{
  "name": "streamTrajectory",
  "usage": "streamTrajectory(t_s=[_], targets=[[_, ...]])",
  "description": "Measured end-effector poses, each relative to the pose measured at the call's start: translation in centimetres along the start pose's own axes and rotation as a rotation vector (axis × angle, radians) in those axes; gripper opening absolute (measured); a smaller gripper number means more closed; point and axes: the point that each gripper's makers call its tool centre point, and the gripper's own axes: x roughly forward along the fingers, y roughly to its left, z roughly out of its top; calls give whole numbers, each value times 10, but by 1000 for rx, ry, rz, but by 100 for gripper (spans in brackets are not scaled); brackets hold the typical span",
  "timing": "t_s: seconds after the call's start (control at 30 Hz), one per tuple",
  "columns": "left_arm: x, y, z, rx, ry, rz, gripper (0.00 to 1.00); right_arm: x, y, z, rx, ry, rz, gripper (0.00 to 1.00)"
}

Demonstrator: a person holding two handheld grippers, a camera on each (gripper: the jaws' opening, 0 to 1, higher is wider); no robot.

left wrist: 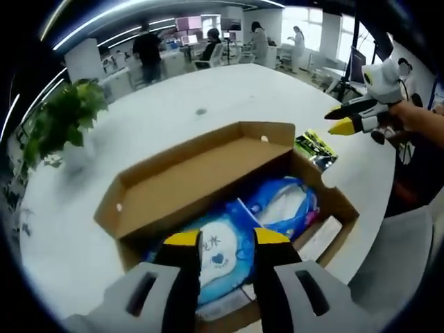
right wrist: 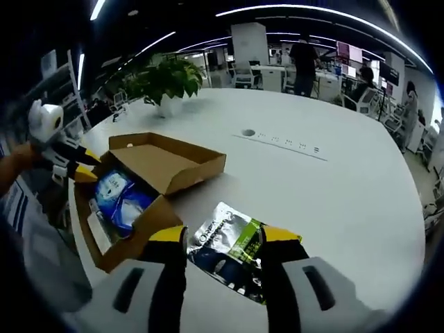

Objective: Operate the shoe box by opening the lid, removing the specified soft item, and placing it in the target area until the item is outside and the box remains undamaged.

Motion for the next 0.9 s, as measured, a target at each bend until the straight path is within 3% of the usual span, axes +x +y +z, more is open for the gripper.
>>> streamTrajectory(t_s=[0.43,0.9], targets=[[-24,31,-27,-52,0,53,29,8,64,12,-50,-10,92,40],[-37,64,-54,-88,3,126,30,28,112,18,-90,10,164,39]])
